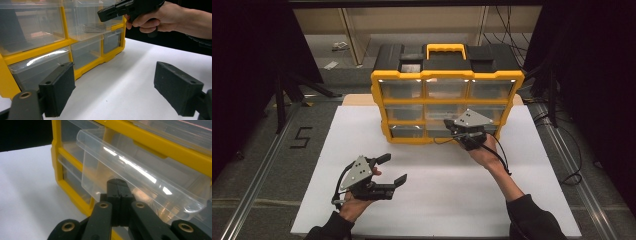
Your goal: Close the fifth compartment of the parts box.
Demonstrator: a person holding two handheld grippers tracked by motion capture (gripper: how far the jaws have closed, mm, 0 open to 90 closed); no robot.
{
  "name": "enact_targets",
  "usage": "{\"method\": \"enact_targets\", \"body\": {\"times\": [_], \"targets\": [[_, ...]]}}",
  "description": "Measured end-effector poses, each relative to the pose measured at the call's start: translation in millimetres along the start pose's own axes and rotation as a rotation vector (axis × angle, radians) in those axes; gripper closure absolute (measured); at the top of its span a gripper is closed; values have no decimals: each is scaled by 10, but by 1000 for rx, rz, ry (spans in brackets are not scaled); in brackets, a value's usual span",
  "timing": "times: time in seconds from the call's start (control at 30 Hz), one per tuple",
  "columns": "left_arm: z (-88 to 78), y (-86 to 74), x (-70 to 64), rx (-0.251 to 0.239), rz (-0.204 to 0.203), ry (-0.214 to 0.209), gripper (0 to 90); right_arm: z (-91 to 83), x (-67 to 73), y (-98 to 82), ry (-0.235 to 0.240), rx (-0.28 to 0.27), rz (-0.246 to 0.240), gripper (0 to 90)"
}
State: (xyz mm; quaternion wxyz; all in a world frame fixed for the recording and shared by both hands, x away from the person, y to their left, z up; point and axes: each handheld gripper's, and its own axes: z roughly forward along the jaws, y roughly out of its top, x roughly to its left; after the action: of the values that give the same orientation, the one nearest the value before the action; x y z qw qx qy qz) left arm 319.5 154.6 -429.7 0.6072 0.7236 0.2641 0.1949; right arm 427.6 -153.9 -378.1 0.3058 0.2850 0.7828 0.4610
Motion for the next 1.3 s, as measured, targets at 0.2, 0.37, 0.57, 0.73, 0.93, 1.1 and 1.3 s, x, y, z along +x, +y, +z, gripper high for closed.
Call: {"method": "enact_targets", "body": {"times": [0.2,0.37,0.57,0.73,0.93,1.1,1.3], "targets": [[-1,-2,-3,2,1,0,167,42,-41,-2,-12,-1,3,900],[3,-3,-1,2,-2,1,167,66,-61,-7,-17,-3,9,900],[-5,-4,-2,-2,-7,1,167,85,-84,-15,-24,-4,14,900],[-4,-4,9,-3,-13,-1,167,90,-108,-26,-26,-4,16,900],[-9,-4,11,-4,-11,0,167,94,-127,-30,-33,-6,22,900],[-7,-5,2,-3,-10,0,167,100,-133,-39,-40,-7,28,900],[-8,-4,10,-3,-11,1,167,108,-147,-48,-46,-7,32,900]]}}
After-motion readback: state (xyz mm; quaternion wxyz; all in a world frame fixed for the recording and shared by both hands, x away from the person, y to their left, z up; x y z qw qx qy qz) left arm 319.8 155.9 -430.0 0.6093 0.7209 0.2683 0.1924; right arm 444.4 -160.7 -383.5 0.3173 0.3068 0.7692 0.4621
